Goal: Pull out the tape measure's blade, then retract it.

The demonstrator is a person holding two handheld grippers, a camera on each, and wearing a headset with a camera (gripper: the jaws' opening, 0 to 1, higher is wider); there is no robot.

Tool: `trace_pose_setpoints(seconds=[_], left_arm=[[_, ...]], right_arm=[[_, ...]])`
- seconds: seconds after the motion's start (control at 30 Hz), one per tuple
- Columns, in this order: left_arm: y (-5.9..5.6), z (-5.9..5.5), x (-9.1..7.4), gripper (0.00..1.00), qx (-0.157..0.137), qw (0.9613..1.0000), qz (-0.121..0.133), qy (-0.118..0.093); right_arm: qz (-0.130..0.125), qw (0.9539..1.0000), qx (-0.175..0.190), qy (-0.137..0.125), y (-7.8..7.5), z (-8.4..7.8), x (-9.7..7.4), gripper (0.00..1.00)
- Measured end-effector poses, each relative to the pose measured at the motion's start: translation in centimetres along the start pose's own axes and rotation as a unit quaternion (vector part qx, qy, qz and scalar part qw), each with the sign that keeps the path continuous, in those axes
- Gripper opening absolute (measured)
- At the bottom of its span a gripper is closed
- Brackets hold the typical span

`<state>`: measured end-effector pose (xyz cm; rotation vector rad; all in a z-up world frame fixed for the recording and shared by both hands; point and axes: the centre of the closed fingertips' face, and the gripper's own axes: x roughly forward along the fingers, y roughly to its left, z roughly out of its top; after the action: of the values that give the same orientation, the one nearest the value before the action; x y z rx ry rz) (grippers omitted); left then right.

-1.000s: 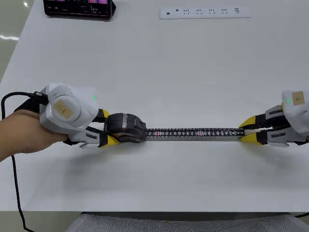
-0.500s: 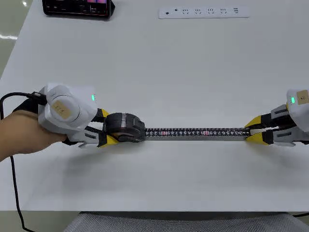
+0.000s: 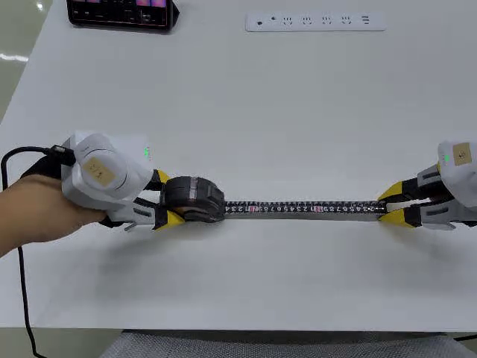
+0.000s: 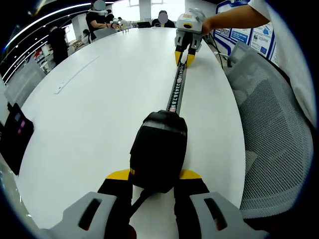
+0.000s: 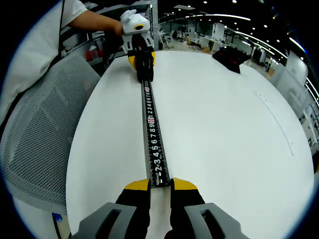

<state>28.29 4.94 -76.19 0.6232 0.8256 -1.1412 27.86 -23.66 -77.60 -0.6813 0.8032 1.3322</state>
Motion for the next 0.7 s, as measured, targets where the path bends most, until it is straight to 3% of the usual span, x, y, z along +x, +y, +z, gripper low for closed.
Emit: trace_pose_setpoints(seconds=[0.5,0.7], left_arm=[[-0.01,0.03,-0.02,0.27,0.007,0.9999,-0.004,0.011],[-0.02,0.07,0.01,0.28,0.007,0.9999,-0.003,0.013]], right_arm=[[0.0,0.9999,-0.006,0.009,-0.01,-0.13,-0.01,0.12],[0.003,0.9999,0.009,0.007,0.16,-0.08,-0.01,0.15]])
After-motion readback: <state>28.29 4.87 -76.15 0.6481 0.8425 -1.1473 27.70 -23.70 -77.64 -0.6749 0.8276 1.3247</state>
